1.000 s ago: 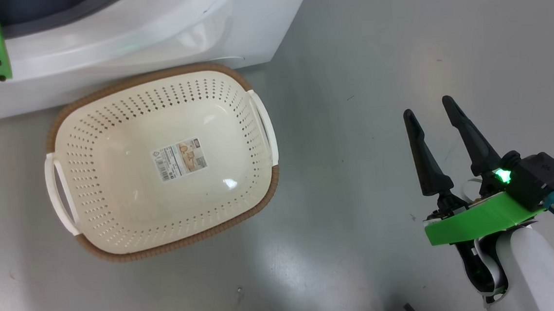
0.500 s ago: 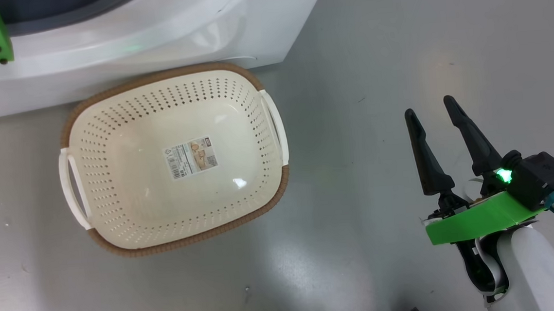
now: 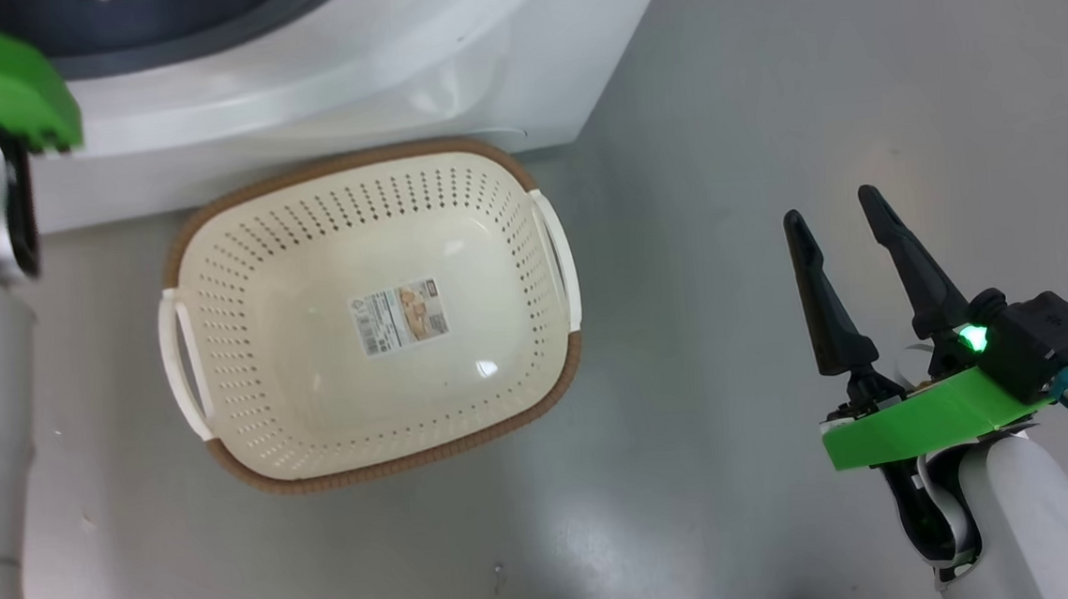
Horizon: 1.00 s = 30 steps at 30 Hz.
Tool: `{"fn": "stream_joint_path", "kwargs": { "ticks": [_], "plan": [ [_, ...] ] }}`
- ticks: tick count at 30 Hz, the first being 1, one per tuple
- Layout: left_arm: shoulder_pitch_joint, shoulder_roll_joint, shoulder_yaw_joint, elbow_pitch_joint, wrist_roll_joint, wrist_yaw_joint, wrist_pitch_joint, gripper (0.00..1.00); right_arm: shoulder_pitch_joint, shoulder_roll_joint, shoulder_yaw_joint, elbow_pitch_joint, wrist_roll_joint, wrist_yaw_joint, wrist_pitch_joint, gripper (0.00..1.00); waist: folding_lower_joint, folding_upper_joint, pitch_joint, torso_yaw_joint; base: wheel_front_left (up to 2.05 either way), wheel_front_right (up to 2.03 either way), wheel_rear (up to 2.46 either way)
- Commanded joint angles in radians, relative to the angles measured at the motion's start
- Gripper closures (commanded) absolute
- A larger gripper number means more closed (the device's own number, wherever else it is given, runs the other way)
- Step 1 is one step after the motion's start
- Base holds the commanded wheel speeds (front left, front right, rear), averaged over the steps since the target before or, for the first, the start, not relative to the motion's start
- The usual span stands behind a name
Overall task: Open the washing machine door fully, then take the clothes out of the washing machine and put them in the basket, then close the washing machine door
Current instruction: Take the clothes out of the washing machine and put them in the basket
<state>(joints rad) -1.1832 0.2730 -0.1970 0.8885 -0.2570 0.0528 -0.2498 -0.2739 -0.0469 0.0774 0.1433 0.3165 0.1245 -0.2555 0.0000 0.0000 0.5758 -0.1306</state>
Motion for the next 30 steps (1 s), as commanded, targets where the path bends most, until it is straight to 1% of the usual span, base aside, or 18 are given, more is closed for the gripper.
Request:
{"fn": "stream_joint_path", "kwargs": {
  "ticks": [1,8,15,30],
  "plan": [
    [0.033,0.05,0.027,-0.049,-0.004,0.008,-0.012,1.0,-0.005,-0.003,0.019,-0.018,0.0,0.006,-0.006,0.0,0.0,0.0,-0.028,0.013,0.0,0.0,0.0],
    [0.189,0.056,0.066,-0.187,-0.005,0.006,-0.012,1.0,0.006,-0.003,0.008,-0.011,-0.016,0.006,-0.006,0.0,0.0,0.0,-0.096,0.03,0.0,0.0,0.0],
    [0.312,0.037,0.091,-0.32,-0.001,0.013,-0.012,1.0,0.033,-0.003,0.002,-0.007,-0.022,0.006,-0.006,0.0,0.0,0.0,-0.16,0.051,0.0,0.0,0.0],
    [0.535,0.018,0.111,-0.513,-0.013,0.027,-0.012,1.0,0.078,-0.003,-0.007,-0.006,-0.016,0.006,-0.006,0.0,0.0,0.0,-0.255,0.051,0.0,0.0,0.0]
  ]
}}
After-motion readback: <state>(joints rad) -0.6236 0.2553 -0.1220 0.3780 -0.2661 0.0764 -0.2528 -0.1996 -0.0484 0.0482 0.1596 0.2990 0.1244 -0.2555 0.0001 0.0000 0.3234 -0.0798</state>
